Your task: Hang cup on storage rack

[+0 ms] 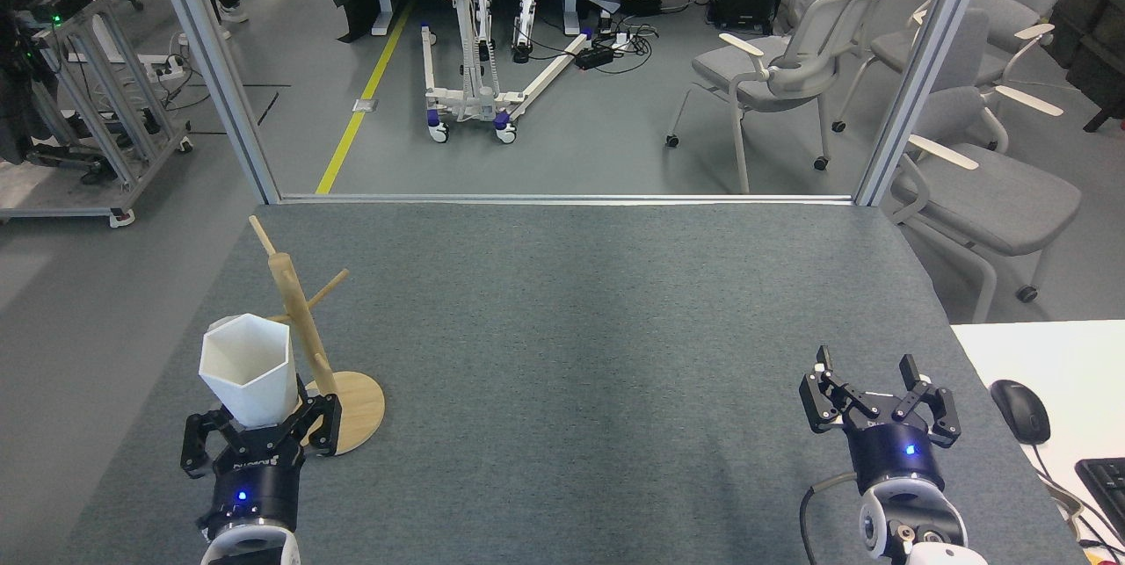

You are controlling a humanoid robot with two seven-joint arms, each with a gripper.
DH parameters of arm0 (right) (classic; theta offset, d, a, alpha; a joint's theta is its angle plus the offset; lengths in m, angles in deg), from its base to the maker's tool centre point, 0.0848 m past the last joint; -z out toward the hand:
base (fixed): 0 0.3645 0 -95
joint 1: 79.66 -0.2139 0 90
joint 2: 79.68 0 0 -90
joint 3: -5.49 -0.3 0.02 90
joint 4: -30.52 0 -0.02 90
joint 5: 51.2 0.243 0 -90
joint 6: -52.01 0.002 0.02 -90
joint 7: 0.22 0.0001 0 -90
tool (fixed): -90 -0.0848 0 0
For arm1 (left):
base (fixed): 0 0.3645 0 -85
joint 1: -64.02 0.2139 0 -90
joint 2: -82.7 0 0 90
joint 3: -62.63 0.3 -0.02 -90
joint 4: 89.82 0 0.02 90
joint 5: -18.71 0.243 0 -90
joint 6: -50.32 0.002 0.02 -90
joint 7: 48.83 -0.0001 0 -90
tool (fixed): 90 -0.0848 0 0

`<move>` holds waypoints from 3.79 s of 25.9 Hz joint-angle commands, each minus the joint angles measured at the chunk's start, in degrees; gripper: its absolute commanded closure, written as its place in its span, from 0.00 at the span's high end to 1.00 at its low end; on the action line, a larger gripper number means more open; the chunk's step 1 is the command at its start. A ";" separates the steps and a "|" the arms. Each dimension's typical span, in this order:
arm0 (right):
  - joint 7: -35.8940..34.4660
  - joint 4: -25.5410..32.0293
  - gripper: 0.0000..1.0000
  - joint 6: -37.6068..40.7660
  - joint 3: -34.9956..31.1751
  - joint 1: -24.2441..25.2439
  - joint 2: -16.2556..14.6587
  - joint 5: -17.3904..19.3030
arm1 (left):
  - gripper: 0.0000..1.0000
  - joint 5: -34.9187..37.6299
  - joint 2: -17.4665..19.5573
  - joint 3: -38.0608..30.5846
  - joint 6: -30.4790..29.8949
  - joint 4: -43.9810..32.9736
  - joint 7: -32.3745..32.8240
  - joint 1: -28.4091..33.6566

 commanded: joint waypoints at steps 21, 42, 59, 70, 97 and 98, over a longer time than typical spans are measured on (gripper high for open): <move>0.06 -0.35 0.99 0.06 0.22 -3.23 0.67 7.55 | 0.04 0.01 0.73 0.00 -1.59 4.14 -0.19 -2.78; 0.50 -0.43 0.99 0.32 0.66 -3.14 0.85 7.55 | 1.00 -0.07 0.38 0.18 -0.97 4.41 -0.45 -2.26; 0.41 -0.43 1.00 0.15 0.75 -2.79 0.50 5.00 | 1.00 -0.69 -1.82 8.00 -2.82 8.18 -0.28 2.66; 0.50 -0.43 1.00 0.32 0.39 -3.23 0.59 5.62 | 1.00 -0.78 -10.17 10.02 -17.67 -1.83 0.51 2.84; 0.41 -0.43 1.00 0.59 0.66 -3.23 0.85 5.71 | 0.99 7.40 -12.37 14.24 -6.51 2.74 9.92 -11.31; 0.41 -0.43 1.00 0.59 0.66 -3.23 0.85 5.71 | 0.99 7.40 -12.81 14.50 -6.42 2.65 9.92 -11.31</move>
